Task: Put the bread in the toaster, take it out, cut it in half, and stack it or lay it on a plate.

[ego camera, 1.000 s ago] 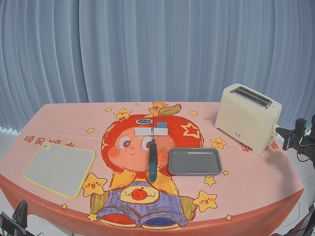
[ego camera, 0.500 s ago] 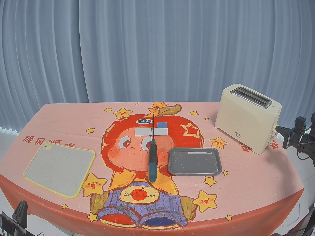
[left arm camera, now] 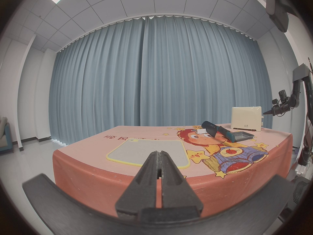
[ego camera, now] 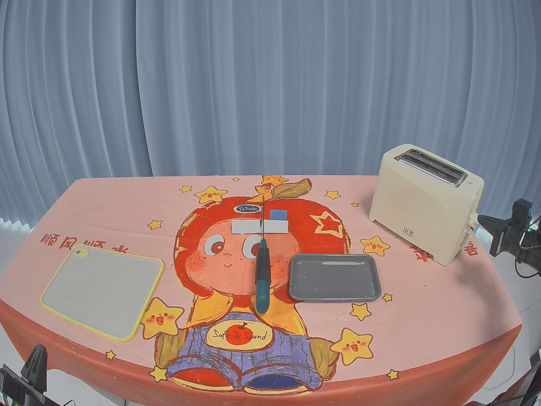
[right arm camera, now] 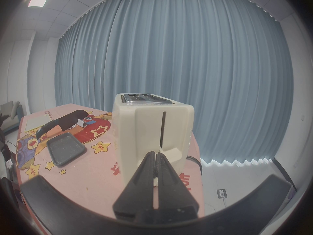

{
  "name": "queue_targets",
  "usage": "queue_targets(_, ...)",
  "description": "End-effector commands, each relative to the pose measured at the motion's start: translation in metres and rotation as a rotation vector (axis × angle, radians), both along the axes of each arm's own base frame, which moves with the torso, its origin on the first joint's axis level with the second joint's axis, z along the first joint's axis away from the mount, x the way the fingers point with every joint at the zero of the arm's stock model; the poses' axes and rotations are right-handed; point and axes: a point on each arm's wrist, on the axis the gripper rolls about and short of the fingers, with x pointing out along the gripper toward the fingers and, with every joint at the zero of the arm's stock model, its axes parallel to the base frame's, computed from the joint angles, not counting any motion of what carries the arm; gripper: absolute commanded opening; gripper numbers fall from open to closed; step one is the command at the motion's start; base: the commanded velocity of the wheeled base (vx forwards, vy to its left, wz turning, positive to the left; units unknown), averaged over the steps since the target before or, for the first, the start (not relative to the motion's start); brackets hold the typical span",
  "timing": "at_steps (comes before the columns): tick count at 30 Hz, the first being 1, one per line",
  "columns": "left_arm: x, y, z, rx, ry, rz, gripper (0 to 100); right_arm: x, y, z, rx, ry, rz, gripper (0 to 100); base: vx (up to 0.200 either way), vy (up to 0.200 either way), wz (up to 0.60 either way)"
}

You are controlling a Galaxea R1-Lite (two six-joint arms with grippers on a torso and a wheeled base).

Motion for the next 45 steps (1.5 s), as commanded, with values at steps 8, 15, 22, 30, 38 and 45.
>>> queue_targets(8, 0.0, 0.0, -0.005, 0.0, 0.001, 0.0, 0, -0.026, 0.002, -0.002, 0.002, 0.005, -0.018, 0, 0.0, 0.0, 0.0)
queue_targets(15, 0.0, 0.0, -0.005, 0.0, 0.001, 0.0, 0, -0.039, 0.006, -0.003, 0.004, 0.007, -0.015, 0, 0.0, 0.0, 0.0)
queue_targets(22, 0.0, 0.0, -0.005, -0.003, 0.0, 0.0, 0, -0.05, 0.01, -0.005, 0.008, 0.013, -0.024, 0, 0.0, 0.0, 0.0)
queue_targets(30, 0.0, 0.0, -0.005, -0.002, 0.0, 0.0, 0, -0.057, 0.012, -0.015, 0.019, 0.054, -0.02, 0, 0.0, 0.0, 0.0)
queue_targets(38, 0.0, 0.0, -0.005, -0.002, 0.0, 0.0, 0, -0.065, 0.016, -0.026, 0.03, 0.104, -0.011, 0, 0.0, 0.0, 0.0)
queue_targets(45, 0.0, 0.0, -0.005, -0.002, 0.0, 0.0, 0, -0.064, 0.016, -0.027, 0.031, 0.11, -0.012, 0, 0.0, 0.0, 0.0)
